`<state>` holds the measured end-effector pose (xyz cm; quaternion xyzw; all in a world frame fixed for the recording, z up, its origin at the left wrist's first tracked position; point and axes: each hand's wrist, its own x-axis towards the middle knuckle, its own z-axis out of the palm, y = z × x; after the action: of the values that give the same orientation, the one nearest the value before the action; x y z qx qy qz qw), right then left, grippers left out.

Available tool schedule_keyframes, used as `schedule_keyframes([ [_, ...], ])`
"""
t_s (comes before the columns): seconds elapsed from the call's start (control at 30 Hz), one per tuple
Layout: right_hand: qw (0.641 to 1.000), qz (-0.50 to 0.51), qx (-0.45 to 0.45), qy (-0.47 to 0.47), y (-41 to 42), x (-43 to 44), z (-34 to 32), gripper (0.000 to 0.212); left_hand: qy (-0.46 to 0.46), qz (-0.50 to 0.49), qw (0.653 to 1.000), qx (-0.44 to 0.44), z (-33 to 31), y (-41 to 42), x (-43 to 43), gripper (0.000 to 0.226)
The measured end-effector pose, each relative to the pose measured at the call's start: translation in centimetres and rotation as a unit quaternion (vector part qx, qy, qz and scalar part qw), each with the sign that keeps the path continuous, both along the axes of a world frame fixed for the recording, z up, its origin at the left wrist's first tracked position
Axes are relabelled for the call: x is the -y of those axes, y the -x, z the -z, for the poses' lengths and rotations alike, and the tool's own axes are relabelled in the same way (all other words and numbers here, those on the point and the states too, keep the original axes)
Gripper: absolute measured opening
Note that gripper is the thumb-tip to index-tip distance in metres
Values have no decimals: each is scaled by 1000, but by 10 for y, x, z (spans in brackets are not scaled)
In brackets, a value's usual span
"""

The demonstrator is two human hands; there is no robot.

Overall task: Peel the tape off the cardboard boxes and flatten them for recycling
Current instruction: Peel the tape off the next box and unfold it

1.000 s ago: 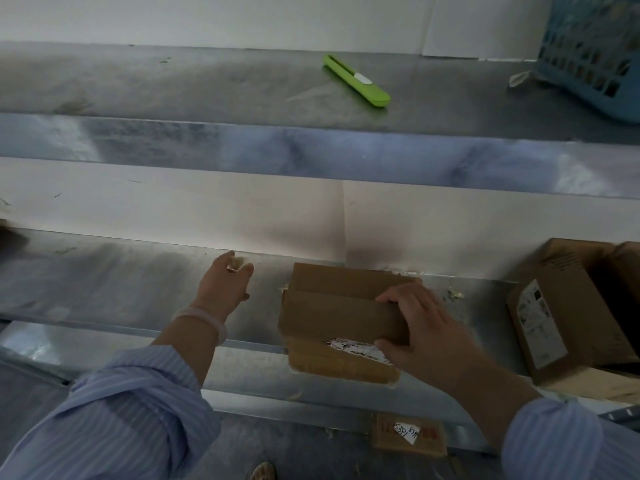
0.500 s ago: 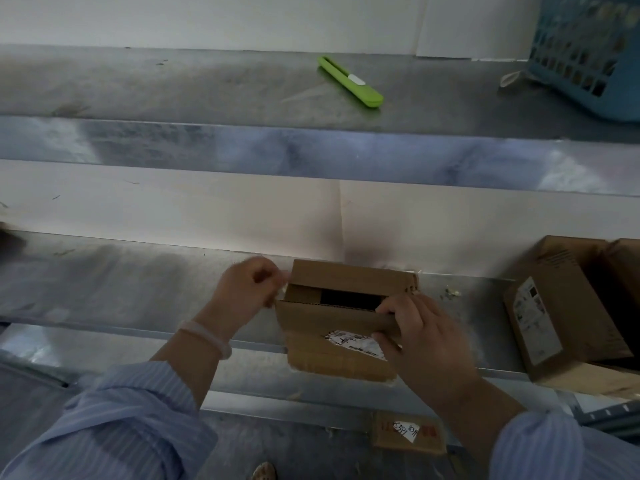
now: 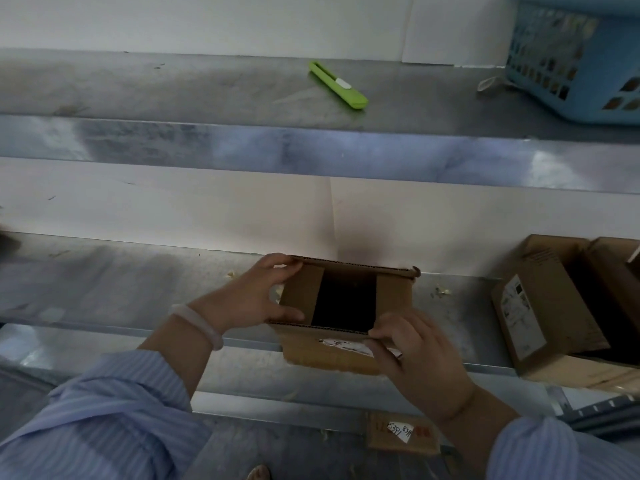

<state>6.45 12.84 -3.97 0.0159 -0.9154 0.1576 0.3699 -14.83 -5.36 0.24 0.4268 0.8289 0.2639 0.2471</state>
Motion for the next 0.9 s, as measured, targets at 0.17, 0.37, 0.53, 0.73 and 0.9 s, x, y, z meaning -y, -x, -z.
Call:
schedule_keyframes([
  [0.17,999,-27,20,23,-2,-1,-4,8,48,-66,997,-2,-8,-6,-22,104],
  [0.37,898,122,254,338,12,-23,-39,30,112,-129,982,-80,1,-18,-41,123],
  [0.53,839,236,398,287,33,-54,-41,60,118,-118,985,-53,3,-23,-38,107],
  [0.73,814,247,413,324,47,-32,-29,97,83,-139,986,-26,9,-31,-31,113],
  [0.9,786,212,424,398,36,-32,-33,64,38,-144,989,-23,11,-40,-24,102],
])
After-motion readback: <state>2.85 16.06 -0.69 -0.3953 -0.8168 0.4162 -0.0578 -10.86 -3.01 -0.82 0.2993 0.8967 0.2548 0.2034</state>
